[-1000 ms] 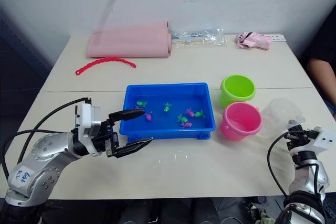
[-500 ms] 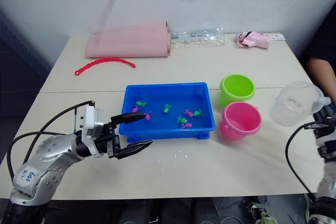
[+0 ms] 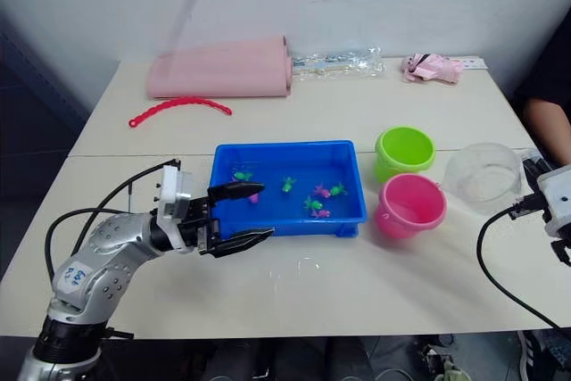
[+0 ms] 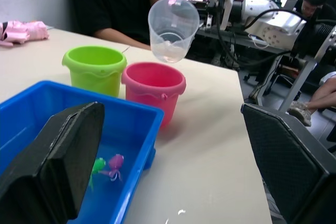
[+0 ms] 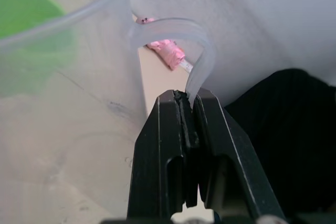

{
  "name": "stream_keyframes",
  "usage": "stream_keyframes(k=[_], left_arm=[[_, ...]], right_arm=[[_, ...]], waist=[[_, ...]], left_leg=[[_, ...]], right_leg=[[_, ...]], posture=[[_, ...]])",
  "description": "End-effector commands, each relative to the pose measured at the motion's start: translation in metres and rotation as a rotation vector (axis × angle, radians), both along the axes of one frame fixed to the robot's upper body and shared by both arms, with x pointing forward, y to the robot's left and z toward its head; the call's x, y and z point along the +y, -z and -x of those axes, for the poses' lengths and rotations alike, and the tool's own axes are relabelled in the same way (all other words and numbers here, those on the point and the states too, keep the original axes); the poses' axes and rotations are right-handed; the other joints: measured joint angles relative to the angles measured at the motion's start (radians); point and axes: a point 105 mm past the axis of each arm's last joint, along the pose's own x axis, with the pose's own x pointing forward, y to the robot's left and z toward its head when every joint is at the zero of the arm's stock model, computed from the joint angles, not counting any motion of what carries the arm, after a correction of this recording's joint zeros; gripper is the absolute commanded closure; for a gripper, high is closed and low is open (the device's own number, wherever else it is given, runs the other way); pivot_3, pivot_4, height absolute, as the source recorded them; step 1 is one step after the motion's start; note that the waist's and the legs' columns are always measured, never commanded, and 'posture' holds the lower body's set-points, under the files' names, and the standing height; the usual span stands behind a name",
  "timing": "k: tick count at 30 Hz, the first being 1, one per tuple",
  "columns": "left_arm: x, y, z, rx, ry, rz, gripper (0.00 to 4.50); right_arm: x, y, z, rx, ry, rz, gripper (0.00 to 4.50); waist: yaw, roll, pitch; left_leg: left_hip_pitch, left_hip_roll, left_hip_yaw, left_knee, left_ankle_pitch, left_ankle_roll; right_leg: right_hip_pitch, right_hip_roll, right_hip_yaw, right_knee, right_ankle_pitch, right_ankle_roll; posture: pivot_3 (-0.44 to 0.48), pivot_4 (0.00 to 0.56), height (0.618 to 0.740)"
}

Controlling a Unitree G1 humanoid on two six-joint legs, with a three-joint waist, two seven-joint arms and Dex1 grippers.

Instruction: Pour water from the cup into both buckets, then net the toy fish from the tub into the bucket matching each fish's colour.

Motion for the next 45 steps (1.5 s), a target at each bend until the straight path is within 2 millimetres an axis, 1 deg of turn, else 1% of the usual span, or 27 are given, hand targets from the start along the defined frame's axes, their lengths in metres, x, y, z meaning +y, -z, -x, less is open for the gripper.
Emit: stream_keyframes(k=[1,5,7,13,19,34,45], left_arm=[[-0.003,-0.006,-0.002,-0.004,0.009,0.02,0.0],[-0.008,-0.007,-0.002,-0.009,0.036,0.018,0.0],[-0.009,-0.007,-0.002,-0.013,0.043,0.018,0.0],[-0.014,-0.014,-0.004,-0.046,0.062,0.04,0.0],[-0.02,-0.021,-0.007,-0.08,0.069,0.055,0.0],[-0.026,-0.021,-0.013,-0.133,0.072,0.038,0.0],[-0.027,-0.019,-0.014,-0.146,0.071,0.031,0.0]], right_arm=[[0.013,-0.019,0.003,-0.086,-0.031,0.126,4.47],[0.016,-0.019,0.001,-0.09,-0.023,0.23,4.47],[0.018,-0.019,0.001,-0.09,-0.027,0.255,4.47],[0.022,-0.019,0.001,-0.116,-0.028,0.367,4.47],[0.021,-0.022,0.0,-0.146,-0.012,0.398,4.47],[0.017,-0.024,-0.005,-0.198,0.017,0.499,4.47],[0.022,-0.025,-0.008,-0.24,-0.005,0.563,4.47]], waist=[[-0.001,0.0,0.0],[-0.002,0.0,0.0],[-0.001,0.0,0.0],[-0.001,0.0,0.0],[-0.001,0.0,0.0],[-0.002,-0.001,0.0],[-0.002,-0.001,0.0]], left_leg=[[0.0,0.0,0.0,0.0,0.0,0.0],[0.0,0.0,0.0,0.0,0.0,-0.001],[0.0,0.0,0.001,0.001,0.001,-0.001],[0.0,0.0,0.001,0.001,0.001,-0.001],[0.0,0.0,0.0,0.002,0.001,-0.001],[0.0,0.0,0.001,0.003,0.002,-0.001],[0.0,0.0,0.001,0.003,0.002,-0.001]], right_leg=[[0.0,0.0,0.0,0.0,0.0,0.0],[0.0,0.0,-0.001,0.0,0.0,0.0],[0.0,0.0,0.0,0.0,0.0,0.0],[0.0,0.001,0.0,0.0,0.0,0.0],[0.0,0.001,0.0,0.001,0.0,0.0],[0.0,0.001,0.0,0.001,0.0,0.0],[0.0,0.001,0.0,0.001,0.0,0.0]], posture=[[0.0,0.15,0.74],[0.0,0.15,0.74],[0.0,0.15,0.74],[0.0,0.15,0.74],[0.0,0.15,0.74],[0.0,0.15,0.74],[0.0,0.15,0.74]])
